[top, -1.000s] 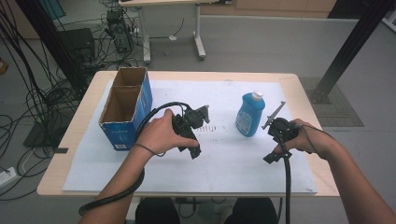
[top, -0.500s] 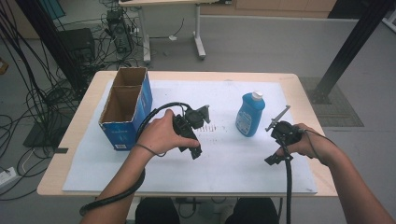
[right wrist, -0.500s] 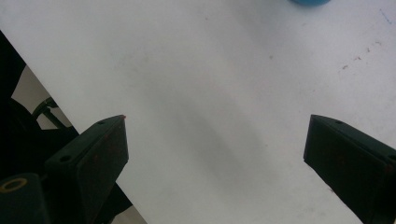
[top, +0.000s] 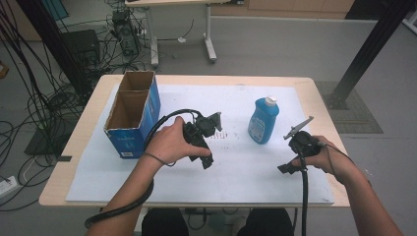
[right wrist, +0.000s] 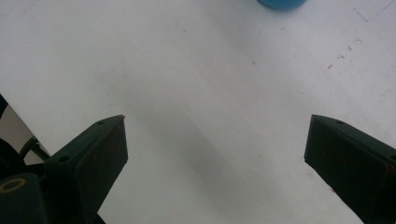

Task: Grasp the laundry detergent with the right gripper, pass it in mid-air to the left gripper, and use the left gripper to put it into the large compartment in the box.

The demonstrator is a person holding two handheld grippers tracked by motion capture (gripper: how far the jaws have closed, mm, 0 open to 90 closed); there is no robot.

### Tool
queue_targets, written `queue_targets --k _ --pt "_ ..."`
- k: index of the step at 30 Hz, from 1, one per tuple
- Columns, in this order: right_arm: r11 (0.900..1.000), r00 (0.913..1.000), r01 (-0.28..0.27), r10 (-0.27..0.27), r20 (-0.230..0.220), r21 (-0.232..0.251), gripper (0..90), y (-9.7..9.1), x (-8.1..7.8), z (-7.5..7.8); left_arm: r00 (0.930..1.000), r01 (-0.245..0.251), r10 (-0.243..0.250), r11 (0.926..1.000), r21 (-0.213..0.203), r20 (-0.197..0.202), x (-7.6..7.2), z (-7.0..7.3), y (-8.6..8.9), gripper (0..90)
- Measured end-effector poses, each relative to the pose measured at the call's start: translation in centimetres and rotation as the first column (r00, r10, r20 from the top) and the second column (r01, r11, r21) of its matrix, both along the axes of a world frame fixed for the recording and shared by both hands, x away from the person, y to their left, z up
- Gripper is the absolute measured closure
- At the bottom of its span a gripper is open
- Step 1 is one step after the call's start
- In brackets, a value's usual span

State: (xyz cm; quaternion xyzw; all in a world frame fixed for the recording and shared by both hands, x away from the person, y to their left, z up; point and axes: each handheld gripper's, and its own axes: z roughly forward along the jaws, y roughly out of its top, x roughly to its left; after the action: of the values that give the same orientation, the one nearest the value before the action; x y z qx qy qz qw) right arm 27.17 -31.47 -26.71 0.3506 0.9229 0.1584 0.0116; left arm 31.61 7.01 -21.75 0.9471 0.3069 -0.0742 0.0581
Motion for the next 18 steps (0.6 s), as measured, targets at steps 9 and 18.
queue_targets --k 9,18 --pt "0.9991 0.9984 0.036 -0.037 0.042 0.020 5.3 -0.6 -1.0 -0.8 1.0000 0.001 -0.001 1.0000 -0.003 -0.004 -0.1 -0.1 -0.2 10.1" --pt "0.9955 0.9918 0.069 -0.076 0.103 0.064 4.5 -1.3 -2.4 -2.1 1.0000 -0.004 0.004 1.0000 0.000 -0.006 0.0 -0.2 -0.2 10.1"
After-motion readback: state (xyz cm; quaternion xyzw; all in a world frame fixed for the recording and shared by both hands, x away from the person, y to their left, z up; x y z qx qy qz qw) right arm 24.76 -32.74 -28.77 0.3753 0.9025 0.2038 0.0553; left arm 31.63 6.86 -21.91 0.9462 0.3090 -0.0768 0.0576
